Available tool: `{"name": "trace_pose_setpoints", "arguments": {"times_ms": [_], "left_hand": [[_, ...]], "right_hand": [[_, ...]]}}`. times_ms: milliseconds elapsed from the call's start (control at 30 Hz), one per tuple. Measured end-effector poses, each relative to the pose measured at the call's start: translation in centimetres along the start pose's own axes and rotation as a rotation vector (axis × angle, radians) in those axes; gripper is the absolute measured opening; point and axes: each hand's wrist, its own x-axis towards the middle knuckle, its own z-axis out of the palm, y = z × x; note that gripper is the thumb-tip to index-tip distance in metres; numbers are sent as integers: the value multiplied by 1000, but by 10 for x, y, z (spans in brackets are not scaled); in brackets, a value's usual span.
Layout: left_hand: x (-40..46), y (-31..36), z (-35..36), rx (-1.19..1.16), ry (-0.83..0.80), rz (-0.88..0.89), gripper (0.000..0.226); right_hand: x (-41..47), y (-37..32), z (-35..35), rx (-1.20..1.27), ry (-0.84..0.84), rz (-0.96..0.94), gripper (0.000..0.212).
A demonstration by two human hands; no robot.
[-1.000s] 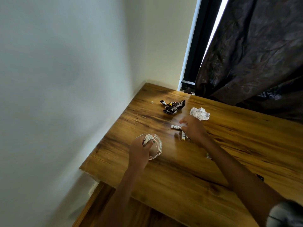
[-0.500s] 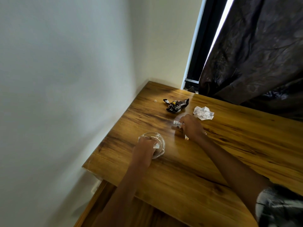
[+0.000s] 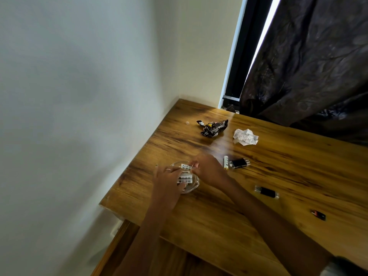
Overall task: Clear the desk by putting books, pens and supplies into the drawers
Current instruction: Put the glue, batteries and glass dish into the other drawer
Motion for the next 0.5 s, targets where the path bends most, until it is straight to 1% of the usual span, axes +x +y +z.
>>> {"name": "trace_pose_setpoints", "arguments": {"times_ms": [133, 267, 400, 467, 500], "left_hand": [[-13, 0, 5, -80, 122, -126, 46], [-19, 2, 11, -181, 167, -179, 46], [-20, 1, 17, -208, 168, -172, 44], [-20, 1, 20, -218, 173, -151, 44], [-20, 1, 21, -224, 176, -141, 44]], "right_hand": [[3, -8, 7, -159, 26, -49, 22], [5, -15, 14, -271, 55, -126, 18], [2, -13, 13, -205, 36, -156, 19], [0, -5, 9, -64, 103, -87, 18], [0, 0, 6, 12, 183, -39, 17]]}}
